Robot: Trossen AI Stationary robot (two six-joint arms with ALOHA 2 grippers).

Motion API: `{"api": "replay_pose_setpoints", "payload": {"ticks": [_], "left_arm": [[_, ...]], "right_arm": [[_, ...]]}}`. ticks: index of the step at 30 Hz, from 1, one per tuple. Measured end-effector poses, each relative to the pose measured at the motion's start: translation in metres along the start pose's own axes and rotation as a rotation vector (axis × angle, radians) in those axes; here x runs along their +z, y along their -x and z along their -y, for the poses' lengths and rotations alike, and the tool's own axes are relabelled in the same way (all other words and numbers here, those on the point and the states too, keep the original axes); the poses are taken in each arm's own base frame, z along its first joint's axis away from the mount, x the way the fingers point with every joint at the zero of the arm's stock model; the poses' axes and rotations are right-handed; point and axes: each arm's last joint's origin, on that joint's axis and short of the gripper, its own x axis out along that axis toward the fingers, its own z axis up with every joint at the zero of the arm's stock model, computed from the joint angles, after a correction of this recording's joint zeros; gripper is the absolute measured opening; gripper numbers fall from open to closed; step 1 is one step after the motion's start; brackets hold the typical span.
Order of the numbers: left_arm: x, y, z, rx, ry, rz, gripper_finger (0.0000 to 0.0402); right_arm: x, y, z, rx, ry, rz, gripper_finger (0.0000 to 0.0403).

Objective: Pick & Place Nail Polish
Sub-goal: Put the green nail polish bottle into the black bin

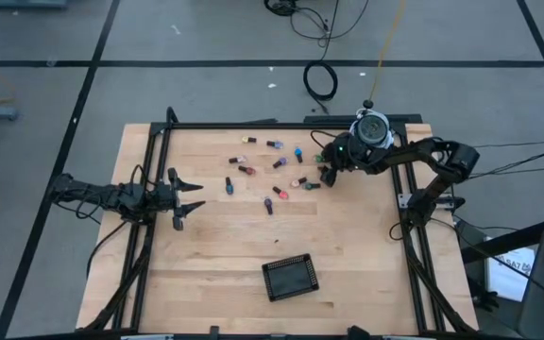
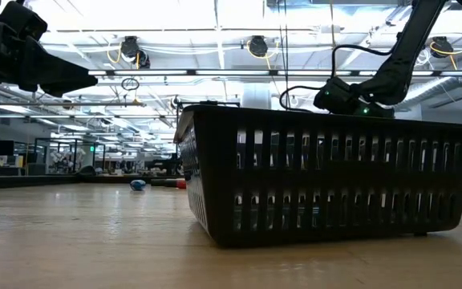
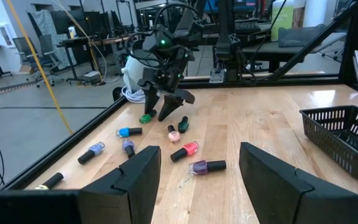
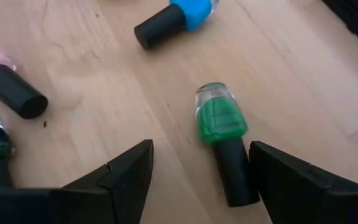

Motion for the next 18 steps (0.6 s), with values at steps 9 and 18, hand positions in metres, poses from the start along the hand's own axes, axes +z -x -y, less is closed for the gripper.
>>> {"api": "replay_pose_setpoints", "payload": {"ticks": [9, 18], "left_arm": [[0.0, 0.0, 0.0, 0.0, 0.0, 0.0, 0.0214], [0.0, 0.0, 0.0, 0.0, 0.0, 0.0, 0.0214]], "right_arm": [[-0.0041, -0.0002, -0.0072, 0.02, -0.034, -0.05, 0.0206], [-0.0037, -0.0004, -0.0069, -0.01, -0.112, -0.046, 0.0156]]}}
